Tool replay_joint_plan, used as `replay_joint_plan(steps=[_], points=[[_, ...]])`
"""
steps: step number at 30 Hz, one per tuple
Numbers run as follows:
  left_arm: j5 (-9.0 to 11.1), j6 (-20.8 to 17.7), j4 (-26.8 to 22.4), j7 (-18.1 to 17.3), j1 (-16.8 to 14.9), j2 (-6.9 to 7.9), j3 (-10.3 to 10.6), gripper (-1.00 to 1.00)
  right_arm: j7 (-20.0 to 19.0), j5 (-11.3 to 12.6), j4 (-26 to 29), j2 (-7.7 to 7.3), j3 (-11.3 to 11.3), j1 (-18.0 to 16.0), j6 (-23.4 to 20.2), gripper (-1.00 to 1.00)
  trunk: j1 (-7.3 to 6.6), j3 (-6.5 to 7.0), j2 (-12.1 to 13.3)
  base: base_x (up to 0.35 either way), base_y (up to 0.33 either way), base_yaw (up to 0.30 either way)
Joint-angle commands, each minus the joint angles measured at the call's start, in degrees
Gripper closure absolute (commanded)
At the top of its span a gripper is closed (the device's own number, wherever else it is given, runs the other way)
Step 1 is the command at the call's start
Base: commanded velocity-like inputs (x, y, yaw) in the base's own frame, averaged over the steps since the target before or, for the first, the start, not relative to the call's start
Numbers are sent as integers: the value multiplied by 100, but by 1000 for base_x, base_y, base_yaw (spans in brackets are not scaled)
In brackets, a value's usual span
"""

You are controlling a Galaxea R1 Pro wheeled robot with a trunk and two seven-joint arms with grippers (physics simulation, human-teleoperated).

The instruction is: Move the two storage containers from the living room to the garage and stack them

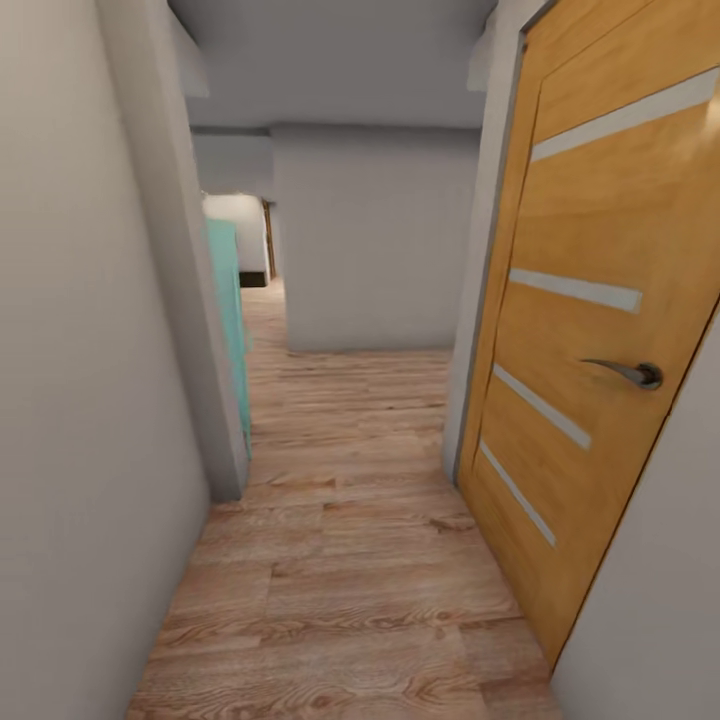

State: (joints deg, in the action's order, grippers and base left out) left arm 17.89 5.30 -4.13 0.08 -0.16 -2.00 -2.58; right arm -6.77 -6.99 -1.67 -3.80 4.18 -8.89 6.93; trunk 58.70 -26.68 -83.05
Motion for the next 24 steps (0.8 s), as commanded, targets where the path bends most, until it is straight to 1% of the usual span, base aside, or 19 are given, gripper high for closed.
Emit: replay_joint_plan(steps=[1, 3, 8, 11, 15, 24], points=[[12, 12, 0, 1, -2, 8, -23, -100, -7, -20, -18, 0, 39, -8, 37, -100, 3, -6, -3, 305, -162, 0], [17, 7, 0, 1, -2, 21, -23, -100, -1, -21, -18, -11, 39, -8, 39, -100, 3, -6, -3, 305, -152, 114], [16, 6, 0, 1, -2, 24, -23, -100, 0, -19, -18, -13, 39, -8, 37, -100, 3, -6, -3, 305, -141, 241], [19, 6, 0, 1, -2, 26, -23, -100, 0, -19, -18, -14, 39, -8, 37, -100, 3, -6, -3, 307, -130, 120], [21, 6, 0, 1, -2, 26, -23, -100, 4, -14, -18, -15, 36, -8, 37, -100, 3, -6, -3, 314, -72, 29], [21, 6, 0, 1, -2, 31, -23, -100, 8, -8, -18, -15, 31, -8, 29, -100, 3, -6, -3, 321, -8, 3]])
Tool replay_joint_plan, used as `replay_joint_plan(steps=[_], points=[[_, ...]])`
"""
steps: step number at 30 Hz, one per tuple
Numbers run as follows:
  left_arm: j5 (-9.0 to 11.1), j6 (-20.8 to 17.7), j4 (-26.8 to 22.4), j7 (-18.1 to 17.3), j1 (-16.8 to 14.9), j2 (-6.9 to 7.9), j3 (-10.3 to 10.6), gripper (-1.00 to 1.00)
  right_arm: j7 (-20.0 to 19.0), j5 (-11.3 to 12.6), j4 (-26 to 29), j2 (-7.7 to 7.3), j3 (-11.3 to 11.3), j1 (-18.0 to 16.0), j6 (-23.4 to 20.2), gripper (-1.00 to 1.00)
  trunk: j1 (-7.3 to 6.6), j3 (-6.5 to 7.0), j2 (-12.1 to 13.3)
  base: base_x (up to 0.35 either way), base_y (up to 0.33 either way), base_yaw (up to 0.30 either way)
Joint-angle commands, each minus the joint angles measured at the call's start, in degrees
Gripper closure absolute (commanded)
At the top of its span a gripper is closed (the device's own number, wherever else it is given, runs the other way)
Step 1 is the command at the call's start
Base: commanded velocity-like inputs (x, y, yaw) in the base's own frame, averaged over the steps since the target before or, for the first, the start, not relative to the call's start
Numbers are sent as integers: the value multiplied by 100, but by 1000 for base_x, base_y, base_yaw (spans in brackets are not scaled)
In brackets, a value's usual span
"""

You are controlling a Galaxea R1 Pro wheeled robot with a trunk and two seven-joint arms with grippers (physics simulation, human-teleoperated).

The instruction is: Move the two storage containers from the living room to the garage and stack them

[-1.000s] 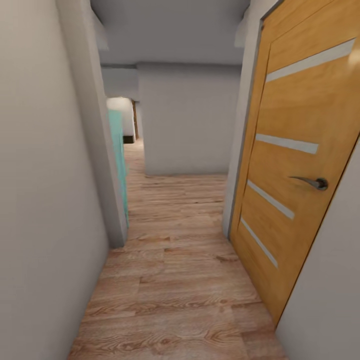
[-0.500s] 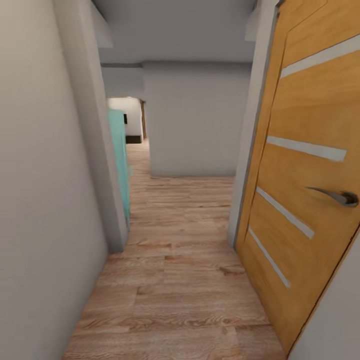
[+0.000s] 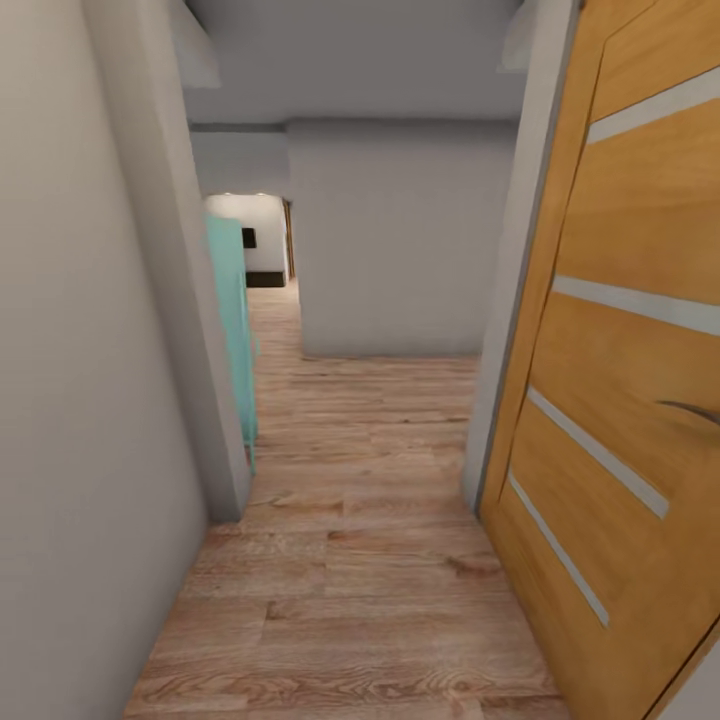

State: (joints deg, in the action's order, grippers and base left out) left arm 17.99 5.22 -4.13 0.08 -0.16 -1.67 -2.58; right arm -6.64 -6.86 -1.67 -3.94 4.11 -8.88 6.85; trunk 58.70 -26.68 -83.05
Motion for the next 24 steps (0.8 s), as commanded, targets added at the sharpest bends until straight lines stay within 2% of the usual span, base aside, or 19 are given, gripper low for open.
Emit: replay_joint_plan(steps=[1, 24], points=[[11, 14, 0, 1, -2, -1, -23, -100, -7, -20, -18, -1, 39, -8, 36, -100, 3, -5, -3, 323, 0, 0], [8, -42, 4, 1, -2, -9, -18, -100, 97, -26, -18, 4, 46, -8, 38, -100, 3, -5, -3, 324, 0, 0]])
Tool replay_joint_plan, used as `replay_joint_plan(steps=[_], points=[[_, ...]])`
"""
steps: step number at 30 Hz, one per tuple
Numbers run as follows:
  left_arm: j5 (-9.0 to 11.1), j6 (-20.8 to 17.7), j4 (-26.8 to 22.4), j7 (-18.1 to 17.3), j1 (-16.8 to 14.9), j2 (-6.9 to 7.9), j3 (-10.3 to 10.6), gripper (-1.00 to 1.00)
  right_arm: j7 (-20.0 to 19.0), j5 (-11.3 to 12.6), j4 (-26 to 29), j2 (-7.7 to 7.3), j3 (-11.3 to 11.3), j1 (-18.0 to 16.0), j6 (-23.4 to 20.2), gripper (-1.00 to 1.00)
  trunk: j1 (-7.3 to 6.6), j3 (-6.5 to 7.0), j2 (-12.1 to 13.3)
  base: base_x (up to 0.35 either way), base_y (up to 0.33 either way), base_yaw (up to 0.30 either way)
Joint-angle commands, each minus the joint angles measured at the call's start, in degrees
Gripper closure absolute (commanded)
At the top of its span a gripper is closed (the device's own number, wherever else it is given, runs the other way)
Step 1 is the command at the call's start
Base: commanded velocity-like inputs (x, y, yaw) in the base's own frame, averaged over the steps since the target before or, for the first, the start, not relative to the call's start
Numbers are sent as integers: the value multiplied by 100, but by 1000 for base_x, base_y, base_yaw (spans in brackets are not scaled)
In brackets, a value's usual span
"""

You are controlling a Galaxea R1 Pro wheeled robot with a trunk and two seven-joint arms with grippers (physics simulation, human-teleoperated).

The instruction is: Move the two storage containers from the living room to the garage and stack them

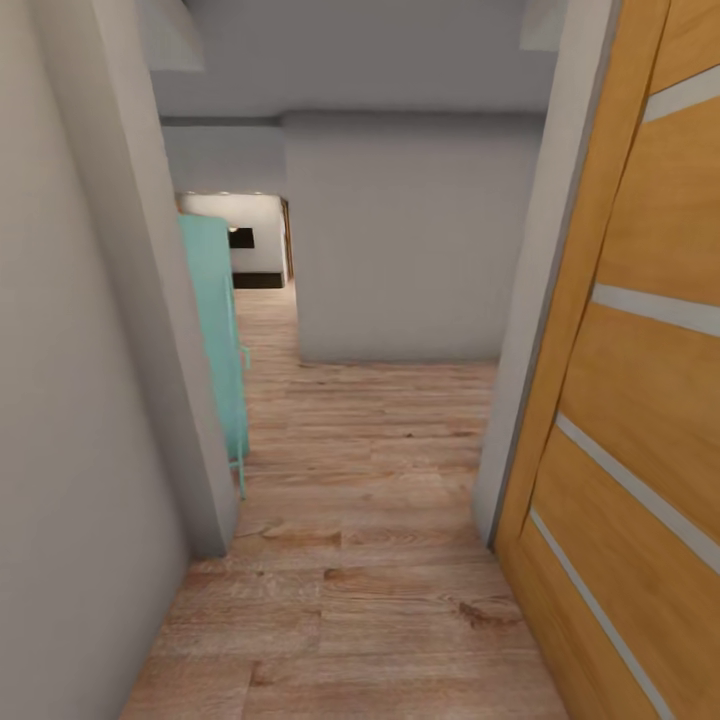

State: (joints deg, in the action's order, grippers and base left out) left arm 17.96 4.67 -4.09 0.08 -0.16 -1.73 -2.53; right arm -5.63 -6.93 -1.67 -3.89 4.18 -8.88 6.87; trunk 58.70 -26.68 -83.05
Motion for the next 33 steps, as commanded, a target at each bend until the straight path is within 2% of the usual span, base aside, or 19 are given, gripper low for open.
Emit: replay_joint_plan(steps=[1, 9, 18, 33], points=[[10, 12, -2, 1, -2, -2, -20, -100, 0, -19, -18, -5, 35, -8, 38, -100, 3, -5, -3, 324, 0, 0], [0, 22, -4, 1, -2, -4, -19, -100, 7, 8, -18, -40, 23, -8, 43, -100, 3, -5, -3, 324, 0, 0], [-3, 53, -4, 1, -2, -11, -12, -100, 16, -34, -18, 7, 29, -8, 121, -100, 3, -5, -3, 324, 0, 0], [-3, 69, -4, 1, -2, -11, -13, -100, 18, -43, -18, 2, 30, -8, 130, -100, 3, -5, -3, 324, 0, 0]])
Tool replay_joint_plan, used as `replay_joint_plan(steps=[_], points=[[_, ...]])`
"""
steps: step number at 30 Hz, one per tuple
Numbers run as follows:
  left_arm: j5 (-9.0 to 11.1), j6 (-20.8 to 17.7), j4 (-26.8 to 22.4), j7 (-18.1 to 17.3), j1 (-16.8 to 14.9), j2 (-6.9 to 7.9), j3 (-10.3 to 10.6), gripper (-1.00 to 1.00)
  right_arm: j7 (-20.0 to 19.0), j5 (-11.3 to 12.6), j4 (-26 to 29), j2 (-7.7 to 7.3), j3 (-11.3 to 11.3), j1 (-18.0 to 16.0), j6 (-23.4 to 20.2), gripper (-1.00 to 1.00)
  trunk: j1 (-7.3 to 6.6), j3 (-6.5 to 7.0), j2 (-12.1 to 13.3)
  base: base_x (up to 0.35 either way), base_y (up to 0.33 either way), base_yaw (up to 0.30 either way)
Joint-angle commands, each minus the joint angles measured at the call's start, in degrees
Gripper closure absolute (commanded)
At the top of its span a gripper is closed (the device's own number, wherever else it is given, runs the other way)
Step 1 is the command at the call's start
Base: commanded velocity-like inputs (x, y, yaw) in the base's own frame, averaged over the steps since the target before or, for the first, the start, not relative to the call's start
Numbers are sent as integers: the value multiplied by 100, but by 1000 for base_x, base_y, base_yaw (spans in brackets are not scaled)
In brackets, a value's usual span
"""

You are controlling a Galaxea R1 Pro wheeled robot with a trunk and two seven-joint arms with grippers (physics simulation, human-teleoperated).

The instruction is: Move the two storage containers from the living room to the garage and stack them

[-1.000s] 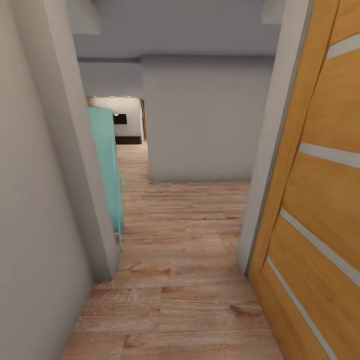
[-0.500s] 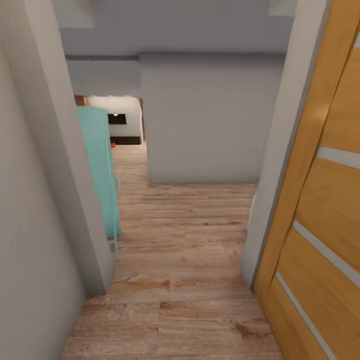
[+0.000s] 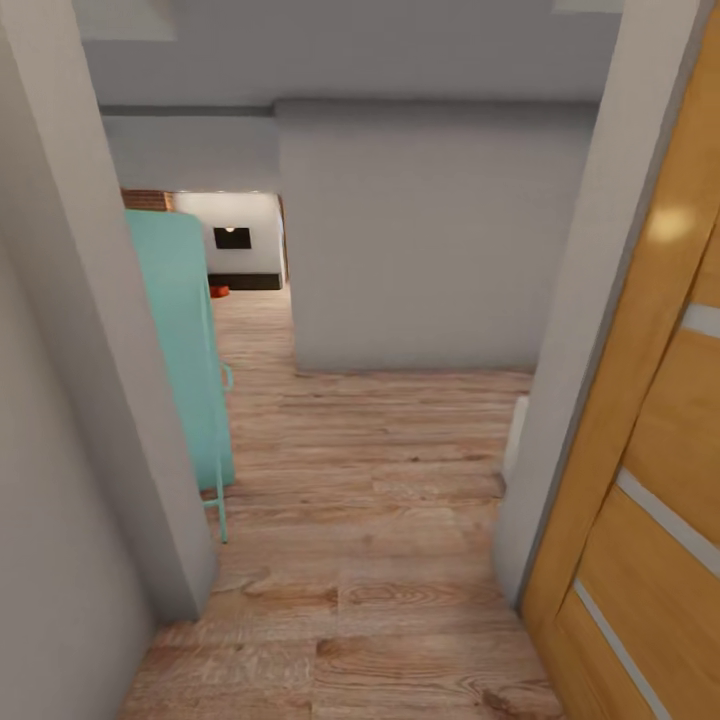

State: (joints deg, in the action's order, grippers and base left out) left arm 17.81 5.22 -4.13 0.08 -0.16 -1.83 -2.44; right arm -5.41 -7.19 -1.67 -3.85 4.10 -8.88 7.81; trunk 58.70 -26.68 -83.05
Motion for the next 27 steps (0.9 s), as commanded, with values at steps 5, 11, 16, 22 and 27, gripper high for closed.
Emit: replay_joint_plan(steps=[5, 11, 16, 22, 27], points=[[12, 14, 0, 1, -2, -1, -20, -100, -4, -19, -18, -4, 37, -8, 34, -100, 3, -5, -3, 324, 0, 0], [12, 14, 0, 1, -2, 0, -27, -100, -4, -3, -18, 3, 35, -8, 4, -100, 3, -5, -3, 324, 0, 0], [7, 16, 0, 1, -2, -2, -29, -100, -4, -8, -18, 7, 44, -8, -1, -100, 3, -5, -3, 324, 0, 0], [0, 14, -7, 1, -2, -2, -25, -100, -4, -10, -18, 1, 61, -8, 7, -100, 3, -5, -3, 324, 0, 0], [-4, 14, -9, 1, -2, -2, -21, -100, -4, -13, -18, 6, 64, -8, 9, -100, 3, -5, -3, 324, 0, 0]])
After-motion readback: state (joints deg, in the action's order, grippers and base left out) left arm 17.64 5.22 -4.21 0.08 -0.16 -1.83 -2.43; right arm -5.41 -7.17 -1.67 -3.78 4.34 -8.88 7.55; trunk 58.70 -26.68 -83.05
